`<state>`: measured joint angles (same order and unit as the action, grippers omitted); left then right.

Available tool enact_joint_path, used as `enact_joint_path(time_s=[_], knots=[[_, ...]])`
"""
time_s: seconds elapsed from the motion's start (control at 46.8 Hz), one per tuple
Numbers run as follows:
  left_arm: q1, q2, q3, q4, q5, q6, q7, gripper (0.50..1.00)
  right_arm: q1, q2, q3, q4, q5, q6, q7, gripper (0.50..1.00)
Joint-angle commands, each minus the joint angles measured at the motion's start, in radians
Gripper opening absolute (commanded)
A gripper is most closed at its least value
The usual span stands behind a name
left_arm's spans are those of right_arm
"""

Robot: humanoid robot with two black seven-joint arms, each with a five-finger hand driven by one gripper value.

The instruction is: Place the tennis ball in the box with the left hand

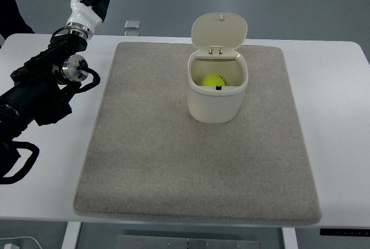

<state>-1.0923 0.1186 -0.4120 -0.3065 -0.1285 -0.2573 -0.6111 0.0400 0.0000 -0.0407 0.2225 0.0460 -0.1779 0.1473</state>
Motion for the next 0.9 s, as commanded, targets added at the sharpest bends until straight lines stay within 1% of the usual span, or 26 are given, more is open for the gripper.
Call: enact_joint_path(time_s=[0.0,0.235,0.875], knots=[[0.0,-0.004,-0.005,0.001,-0.002,0.012,0.0,0.945,0.0,0.0,0.001,0.0,0.0,0.0,0.0,0.938],[0.048,-0.01,-0.047,0.001,0.004,0.001,0.0,0.947,0.0,0.0,-0.001,0.0,0.0,0.0,0.0,0.938],[0.078,-0.01,-0.048,0.015,0.006,-0.005,0.0,0.954,0.0,0.0,0.005,0.0,0.008,0.0,0.0,0.938]])
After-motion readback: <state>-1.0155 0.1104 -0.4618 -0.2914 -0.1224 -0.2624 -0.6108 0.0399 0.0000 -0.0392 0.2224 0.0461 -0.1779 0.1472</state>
